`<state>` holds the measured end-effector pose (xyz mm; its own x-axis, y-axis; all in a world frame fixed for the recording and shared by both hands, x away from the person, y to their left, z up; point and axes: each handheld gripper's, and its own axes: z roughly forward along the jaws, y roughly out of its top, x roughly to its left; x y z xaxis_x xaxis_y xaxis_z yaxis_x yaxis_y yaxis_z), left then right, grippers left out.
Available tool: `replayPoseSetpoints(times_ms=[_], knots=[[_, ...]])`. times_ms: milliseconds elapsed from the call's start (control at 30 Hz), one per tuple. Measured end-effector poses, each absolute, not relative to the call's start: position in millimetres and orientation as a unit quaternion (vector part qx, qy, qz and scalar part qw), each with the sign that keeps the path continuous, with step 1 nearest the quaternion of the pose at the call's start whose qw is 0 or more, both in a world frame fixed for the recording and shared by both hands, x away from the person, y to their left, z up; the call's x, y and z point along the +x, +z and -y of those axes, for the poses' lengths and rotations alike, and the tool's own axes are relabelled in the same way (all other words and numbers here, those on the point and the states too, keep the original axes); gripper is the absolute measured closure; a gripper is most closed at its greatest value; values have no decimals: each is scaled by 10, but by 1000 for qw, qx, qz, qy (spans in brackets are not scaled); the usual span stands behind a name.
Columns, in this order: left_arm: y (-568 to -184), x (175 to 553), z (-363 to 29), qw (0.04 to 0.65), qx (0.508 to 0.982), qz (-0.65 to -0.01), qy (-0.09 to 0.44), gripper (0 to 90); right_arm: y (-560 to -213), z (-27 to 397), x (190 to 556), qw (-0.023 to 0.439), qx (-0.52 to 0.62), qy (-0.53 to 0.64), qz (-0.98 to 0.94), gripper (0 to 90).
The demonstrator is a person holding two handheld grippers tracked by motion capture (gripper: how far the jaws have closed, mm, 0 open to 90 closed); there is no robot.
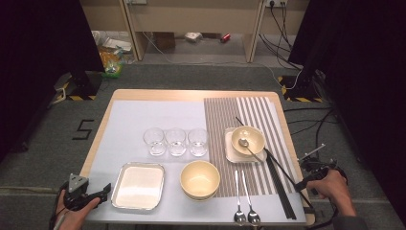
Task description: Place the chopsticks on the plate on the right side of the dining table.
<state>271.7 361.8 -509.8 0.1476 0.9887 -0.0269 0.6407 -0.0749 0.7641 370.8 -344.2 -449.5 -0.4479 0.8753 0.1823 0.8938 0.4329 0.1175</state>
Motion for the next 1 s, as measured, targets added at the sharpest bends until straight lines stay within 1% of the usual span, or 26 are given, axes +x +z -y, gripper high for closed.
replayPoseSetpoints(times_ms=[267, 300, 333, 367, 667, 867, 1000], knots=[[-5099, 2716, -3618, 328, 683, -596, 266, 134, -4495, 3436, 3746, 50, -513, -87, 853, 859], [-5099, 2716, -3619, 328, 683, -596, 266, 134, -4495, 3471, 3757, 66, -516, -99, 848, 860], [-5099, 2716, -3619, 328, 683, -596, 266, 134, -4495, 3471, 3757, 66, -516, -99, 848, 860], [-5099, 2716, -3619, 328, 683, -596, 266, 134, -4490, 3496, 3760, 59, -520, -95, 847, 861], [-5100, 2715, -3618, 328, 683, -596, 267, 134, -4379, 3588, 3818, 45, -524, -123, 842, 861], [-5099, 2716, -3619, 328, 683, -596, 266, 134, -4245, 3551, 3972, 24, -523, -131, 842, 861], [-5099, 2716, -3619, 328, 683, -596, 266, 134, -4167, 3460, 4099, 21, -517, -140, 844, 860]])
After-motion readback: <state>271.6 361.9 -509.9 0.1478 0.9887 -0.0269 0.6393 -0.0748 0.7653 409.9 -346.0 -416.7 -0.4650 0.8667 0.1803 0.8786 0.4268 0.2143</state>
